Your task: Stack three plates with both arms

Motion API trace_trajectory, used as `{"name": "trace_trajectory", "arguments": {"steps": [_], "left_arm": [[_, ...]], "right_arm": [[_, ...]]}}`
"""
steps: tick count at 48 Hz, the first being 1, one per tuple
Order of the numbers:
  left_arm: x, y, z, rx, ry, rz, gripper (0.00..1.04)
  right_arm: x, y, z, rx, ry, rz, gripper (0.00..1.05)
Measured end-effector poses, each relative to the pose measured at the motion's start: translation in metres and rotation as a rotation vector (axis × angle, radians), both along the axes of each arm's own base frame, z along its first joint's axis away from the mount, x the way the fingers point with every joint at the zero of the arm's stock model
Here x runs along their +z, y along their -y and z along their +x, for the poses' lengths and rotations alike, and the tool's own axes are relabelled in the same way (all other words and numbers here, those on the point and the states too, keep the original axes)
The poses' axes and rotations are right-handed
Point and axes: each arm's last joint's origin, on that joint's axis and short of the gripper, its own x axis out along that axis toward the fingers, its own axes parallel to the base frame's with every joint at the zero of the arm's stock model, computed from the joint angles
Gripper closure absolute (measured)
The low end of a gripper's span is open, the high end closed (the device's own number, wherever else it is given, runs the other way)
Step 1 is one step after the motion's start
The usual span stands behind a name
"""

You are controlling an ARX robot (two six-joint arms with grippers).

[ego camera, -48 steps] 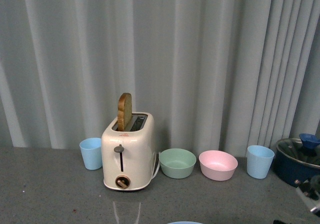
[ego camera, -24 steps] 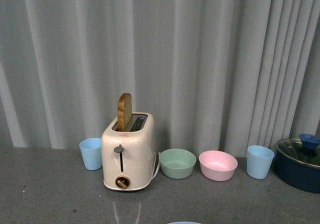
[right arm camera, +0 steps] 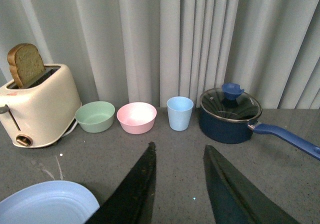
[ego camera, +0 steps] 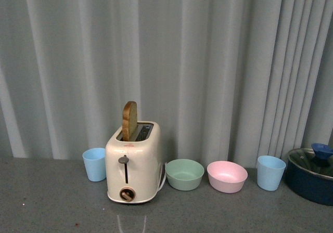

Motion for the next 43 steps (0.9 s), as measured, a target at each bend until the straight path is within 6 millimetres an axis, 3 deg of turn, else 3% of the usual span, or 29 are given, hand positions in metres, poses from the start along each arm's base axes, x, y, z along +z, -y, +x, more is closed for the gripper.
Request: {"name": "trace_trajectory", "arguments": {"steps": [9, 43], "left_arm": [[0.0, 0.0, 0.0, 0.0, 0.0, 0.0, 0.07], [0.0, 0.0, 0.0, 0.0, 0.0, 0.0, 0.07]], "right_arm": [[-0.011, 0.0, -0.01, 0.001, 0.015, -0.01, 1.02], [-0.04, 0.0, -0.033, 0.001, 0.019, -0.014, 1.02]]}}
